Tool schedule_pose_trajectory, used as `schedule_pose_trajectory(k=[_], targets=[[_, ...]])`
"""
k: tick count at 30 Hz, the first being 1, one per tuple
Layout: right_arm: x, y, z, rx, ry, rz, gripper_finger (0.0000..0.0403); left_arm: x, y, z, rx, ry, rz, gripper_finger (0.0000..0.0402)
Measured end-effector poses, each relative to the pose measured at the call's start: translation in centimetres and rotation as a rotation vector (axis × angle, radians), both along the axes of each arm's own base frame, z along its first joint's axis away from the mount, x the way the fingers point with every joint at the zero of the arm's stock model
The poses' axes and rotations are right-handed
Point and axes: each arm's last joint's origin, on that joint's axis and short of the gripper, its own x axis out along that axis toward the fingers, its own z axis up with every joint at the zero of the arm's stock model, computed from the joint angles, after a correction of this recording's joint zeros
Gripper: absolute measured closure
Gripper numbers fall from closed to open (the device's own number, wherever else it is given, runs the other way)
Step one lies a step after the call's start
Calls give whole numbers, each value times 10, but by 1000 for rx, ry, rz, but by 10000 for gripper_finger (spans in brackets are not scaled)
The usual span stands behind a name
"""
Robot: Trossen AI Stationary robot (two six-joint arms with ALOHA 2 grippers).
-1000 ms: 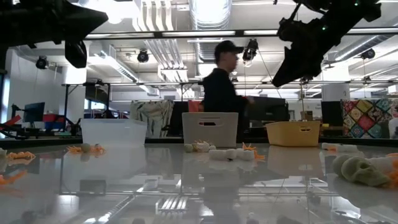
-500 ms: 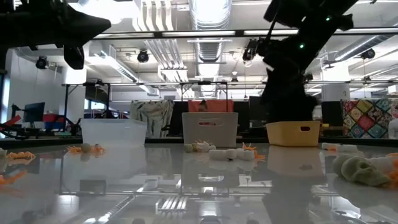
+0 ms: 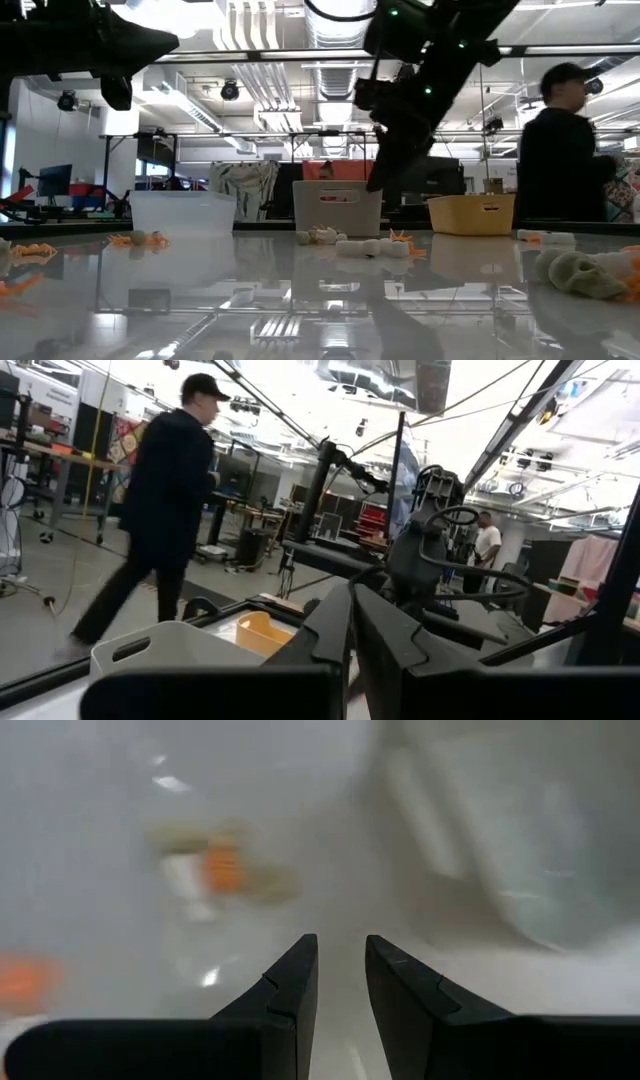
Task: Sort Halloween decoration
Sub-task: Put the white skeleton toy into the gray bin
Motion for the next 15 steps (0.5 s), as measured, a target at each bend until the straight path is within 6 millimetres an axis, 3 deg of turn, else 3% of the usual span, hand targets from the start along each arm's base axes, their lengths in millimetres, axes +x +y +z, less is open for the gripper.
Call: schedule_pose_trajectory(k=[6, 15], targets=[[16, 14, 4, 25, -18, 156, 323, 0, 0, 0, -2, -1, -1, 402], [16, 42, -8, -70, -143, 275, 323, 0, 0, 1, -7, -13, -2, 402]])
